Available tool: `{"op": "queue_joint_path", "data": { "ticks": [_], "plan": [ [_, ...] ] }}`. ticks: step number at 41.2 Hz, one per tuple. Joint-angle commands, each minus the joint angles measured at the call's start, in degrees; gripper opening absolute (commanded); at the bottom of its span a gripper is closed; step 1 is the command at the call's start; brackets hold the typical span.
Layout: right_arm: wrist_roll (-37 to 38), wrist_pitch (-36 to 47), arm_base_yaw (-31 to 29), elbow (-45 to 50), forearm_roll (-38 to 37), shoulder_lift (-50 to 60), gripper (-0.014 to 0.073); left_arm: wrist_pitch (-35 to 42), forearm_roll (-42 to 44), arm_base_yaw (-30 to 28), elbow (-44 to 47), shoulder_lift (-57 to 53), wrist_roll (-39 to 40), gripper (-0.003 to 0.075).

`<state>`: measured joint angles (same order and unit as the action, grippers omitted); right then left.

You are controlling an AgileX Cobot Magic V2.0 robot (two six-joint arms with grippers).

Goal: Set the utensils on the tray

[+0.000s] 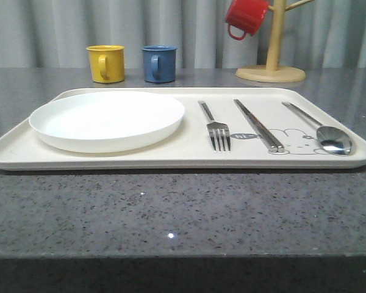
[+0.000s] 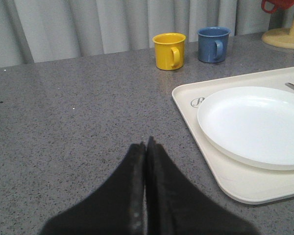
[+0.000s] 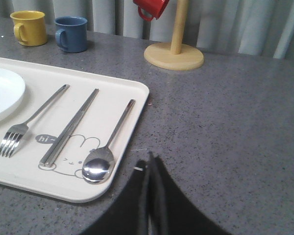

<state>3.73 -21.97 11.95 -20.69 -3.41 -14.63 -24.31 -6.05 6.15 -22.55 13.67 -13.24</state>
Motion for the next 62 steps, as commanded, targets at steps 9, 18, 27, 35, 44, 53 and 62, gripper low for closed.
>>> {"op": "queue_joint_path", "data": {
  "ticks": [9, 18, 27, 35, 44, 53, 62],
  "plan": [
    [-0.49, 4.72, -0.06, -1.47, -0.84, -0.39, -0.0067, 4.8, -0.75, -0.19, -1.56, 0.46, 0.65, -0.0018],
    [-0.49, 4.72, -0.06, -1.47, -0.84, -0.39, -0.0067, 4.8, -0.75, -0.19, -1.56, 0.46, 0.65, -0.0018],
    [-0.49, 4.72, -0.06, -1.47, -0.84, -0.39, -0.0067, 7.05, -0.75, -0.32, -0.16, -1.0, 0.65, -0.0018],
    [-0.49, 4.72, -0.06, -1.47, -0.84, -0.39, -0.0067, 12.21, 2.57, -4.61, 8.32, -10.26, 8.49, -0.0018],
    [-0.49, 4.72, -0.06, -1.47, -0.84, -0.39, -0.0067, 13.43, 3.77, -9.04, 15.96, -15.12, 10.69, -0.0018],
    [-0.49, 4.72, -0.06, -1.47, -0.84, -0.39, -0.0067, 19.65, 3.43, -9.44, 22.37, -15.12, 10.69, -0.0018],
    [-0.49, 4.72, -0.06, -1.47, -0.84, -0.39, -0.0067, 18.11, 3.05, -9.44, 22.82, -15.12, 10.69, -0.0018]
  ]
}}
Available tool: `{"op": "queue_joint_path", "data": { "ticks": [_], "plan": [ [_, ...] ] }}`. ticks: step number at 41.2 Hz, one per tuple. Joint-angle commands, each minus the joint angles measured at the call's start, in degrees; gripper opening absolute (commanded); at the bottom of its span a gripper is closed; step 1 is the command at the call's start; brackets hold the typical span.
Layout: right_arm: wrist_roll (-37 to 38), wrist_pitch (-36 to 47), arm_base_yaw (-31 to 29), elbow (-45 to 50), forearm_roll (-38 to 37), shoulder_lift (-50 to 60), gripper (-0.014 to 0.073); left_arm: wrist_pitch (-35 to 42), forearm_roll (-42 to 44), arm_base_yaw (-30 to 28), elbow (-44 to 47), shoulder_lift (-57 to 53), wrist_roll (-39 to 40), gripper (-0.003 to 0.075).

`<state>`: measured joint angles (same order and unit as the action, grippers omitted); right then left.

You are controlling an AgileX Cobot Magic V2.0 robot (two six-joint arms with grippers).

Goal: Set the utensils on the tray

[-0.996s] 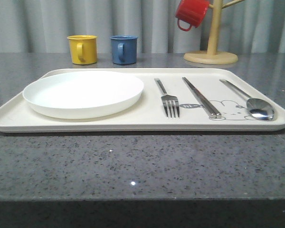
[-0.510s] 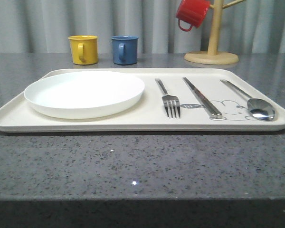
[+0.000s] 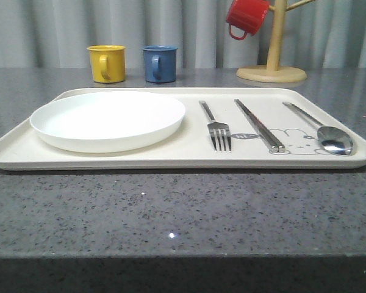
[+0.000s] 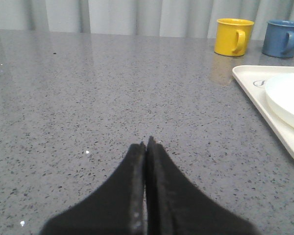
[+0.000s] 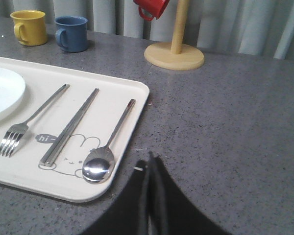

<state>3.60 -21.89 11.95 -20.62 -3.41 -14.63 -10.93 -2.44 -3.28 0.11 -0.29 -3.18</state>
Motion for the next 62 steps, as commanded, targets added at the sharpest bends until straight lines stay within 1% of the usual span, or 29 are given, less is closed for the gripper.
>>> {"op": "queue_joint_path", "data": {
  "ticks": [1, 34, 36, 38, 42, 46, 49, 53, 57, 62],
  "plan": [
    [-0.35, 4.64, -0.06, -1.54, -0.84, -0.39, -0.0067, 4.72, -0.56, -0.01, 0.15, -1.16, 0.63, -0.0018],
    [-0.35, 4.64, -0.06, -1.54, -0.84, -0.39, -0.0067, 4.72, -0.56, -0.01, 0.15, -1.16, 0.63, -0.0018],
    [-0.35, 4.86, -0.06, -1.54, -1.73, -0.39, -0.0067, 4.72, -0.56, -0.01, 0.15, -1.16, 0.63, -0.0018],
    [-0.35, 7.24, -0.13, -0.26, -2.61, -0.18, -0.0067, 4.72, -0.56, -0.01, 0.15, -1.16, 0.63, -0.0018],
    [-0.35, 14.31, -1.51, 3.91, -2.02, 0.93, -0.0067, 4.72, -0.56, -0.01, 0.15, -1.16, 0.63, -0.0018],
    [-0.35, 21.57, -4.6, 9.74, -0.02, 3.57, -0.0067, 4.72, -0.56, -0.01, 0.15, -1.16, 0.63, -0.0018],
    [-0.35, 24.19, -6.97, 14.21, 2.09, 5.82, -0.0067, 4.72, -0.56, -0.01, 0.15, -1.16, 0.63, -0.0018],
    [-0.35, 24.27, -10.19, 18.51, 4.96, 8.85, -0.0067, 4.72, -0.56, -0.01, 0.15, -1.16, 0.63, -0.0018],
    [-0.35, 24.22, -12.09, 21.56, 5.25, 11.59, -0.0067, 4.72, -0.56, -0.01, 0.15, -1.16, 0.63, -0.0018],
    [-0.4, 18.1, -13.16, 21.48, 4.7, 16.09, -0.0067, 4.72, -0.56, -0.01, 0.15, -1.16, 0.63, -0.0018]
  ]
}}
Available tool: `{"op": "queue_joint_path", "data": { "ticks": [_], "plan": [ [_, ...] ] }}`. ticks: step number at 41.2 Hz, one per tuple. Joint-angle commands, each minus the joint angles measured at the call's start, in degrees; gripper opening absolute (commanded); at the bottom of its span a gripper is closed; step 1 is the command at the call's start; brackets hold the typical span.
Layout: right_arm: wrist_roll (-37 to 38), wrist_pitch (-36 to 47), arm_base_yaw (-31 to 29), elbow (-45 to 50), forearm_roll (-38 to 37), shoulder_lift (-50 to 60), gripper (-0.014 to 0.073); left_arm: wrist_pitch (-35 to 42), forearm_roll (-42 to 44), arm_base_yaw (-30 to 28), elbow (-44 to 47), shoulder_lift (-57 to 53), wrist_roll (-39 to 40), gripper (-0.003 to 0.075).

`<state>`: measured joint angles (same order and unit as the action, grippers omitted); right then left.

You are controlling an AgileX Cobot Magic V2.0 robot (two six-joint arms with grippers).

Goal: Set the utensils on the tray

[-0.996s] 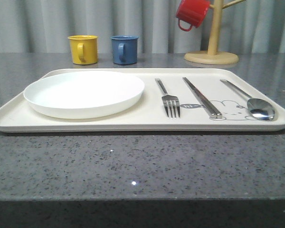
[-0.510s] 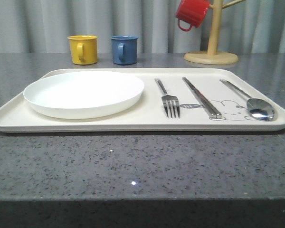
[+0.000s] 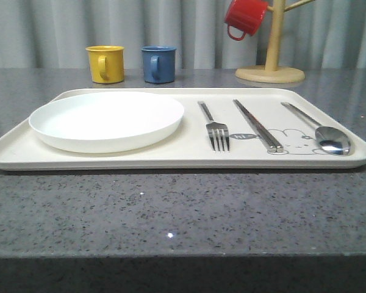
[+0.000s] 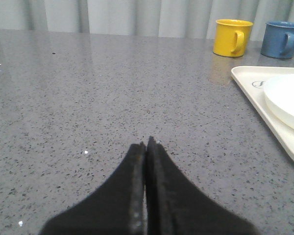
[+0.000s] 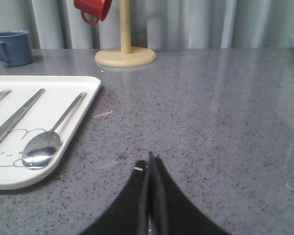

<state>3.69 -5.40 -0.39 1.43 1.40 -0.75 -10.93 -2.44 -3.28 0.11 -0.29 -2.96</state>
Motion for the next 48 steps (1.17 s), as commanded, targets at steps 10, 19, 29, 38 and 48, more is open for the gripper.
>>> {"op": "queue_joint_path", "data": {
  "ticks": [10, 19, 29, 38, 48],
  "plan": [
    [-0.49, -2.56, -1.5, -0.57, -1.08, 2.42, -0.0067, 4.72, -0.56, -0.01, 0.15, -1.16, 0.41, -0.0018],
    [-0.49, -2.61, -1.5, -0.57, -1.08, 2.42, -0.0067, 4.72, -0.56, -0.01, 0.15, -1.16, 0.41, -0.0018],
    [-0.49, -2.61, -1.5, -0.57, -1.08, 2.42, -0.0067, 4.72, -0.56, -0.01, 0.15, -1.16, 0.41, -0.0018],
    [-0.49, -2.61, -1.5, -0.57, -1.08, 2.42, -0.0067, 4.72, -0.56, -0.01, 0.15, -1.16, 0.41, -0.0018],
    [-0.49, -2.61, -1.5, -0.57, -1.08, 2.42, -0.0067, 4.72, -0.56, -0.01, 0.15, -1.16, 0.41, -0.0018]
  ]
}}
